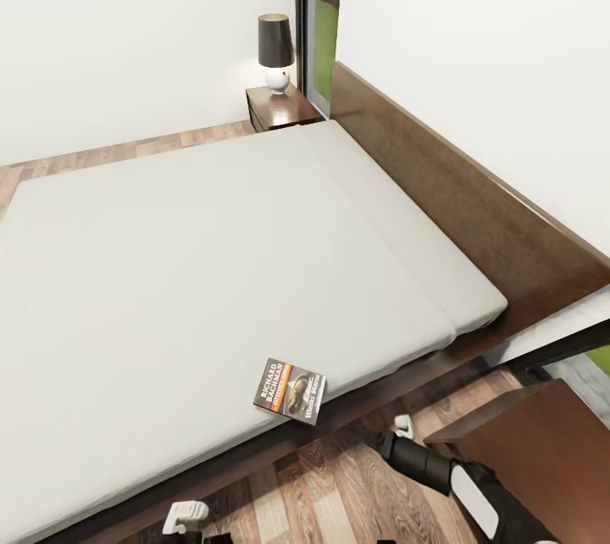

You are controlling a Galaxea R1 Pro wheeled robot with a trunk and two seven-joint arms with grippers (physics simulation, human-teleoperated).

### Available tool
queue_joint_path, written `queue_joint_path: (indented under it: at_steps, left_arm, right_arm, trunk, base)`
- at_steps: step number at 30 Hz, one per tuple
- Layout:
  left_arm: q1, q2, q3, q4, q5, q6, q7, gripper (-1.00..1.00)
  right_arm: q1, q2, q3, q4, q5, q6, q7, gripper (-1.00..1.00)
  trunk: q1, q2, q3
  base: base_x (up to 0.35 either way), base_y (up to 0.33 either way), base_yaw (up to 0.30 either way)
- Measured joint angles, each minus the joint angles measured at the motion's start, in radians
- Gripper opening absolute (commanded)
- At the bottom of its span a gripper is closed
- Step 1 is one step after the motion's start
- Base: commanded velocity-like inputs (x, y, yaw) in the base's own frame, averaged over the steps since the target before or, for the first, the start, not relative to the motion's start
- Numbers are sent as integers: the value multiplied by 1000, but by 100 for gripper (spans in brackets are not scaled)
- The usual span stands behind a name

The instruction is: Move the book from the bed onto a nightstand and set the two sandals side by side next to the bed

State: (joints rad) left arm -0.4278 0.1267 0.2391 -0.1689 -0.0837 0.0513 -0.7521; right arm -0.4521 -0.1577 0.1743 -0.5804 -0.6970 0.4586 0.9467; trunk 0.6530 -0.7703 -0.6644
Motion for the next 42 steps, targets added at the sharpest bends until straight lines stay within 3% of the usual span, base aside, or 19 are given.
queue_joint_path:
  at_steps: [4, 8, 17, 42]
  left_arm:
    - [0, -1, 5, 0, 3, 0, 0, 100]
    - [0, -2, 7, 1, 4, 0, 0, 100]
    - [0, -16, 8, 1, 5, -1, -2, 100]
    - [0, -23, 10, 3, 5, -1, -10, 100]
  right_arm:
    - [0, 1, 0, -10, -36, 15, -1, 100]
    - [0, 4, 1, -12, -46, 18, -4, 100]
    - [0, 10, 4, -10, -49, 18, -7, 100]
    - [0, 16, 7, -4, -49, 14, -1, 100]
  trunk:
    - [0, 0, 0]
    - [0, 0, 0]
    - [0, 0, 0]
    - [0, 0, 0]
  base:
    - [0, 0, 0]
    - [0, 0, 0]
    - [0, 0, 0]
    - [0, 0, 0]
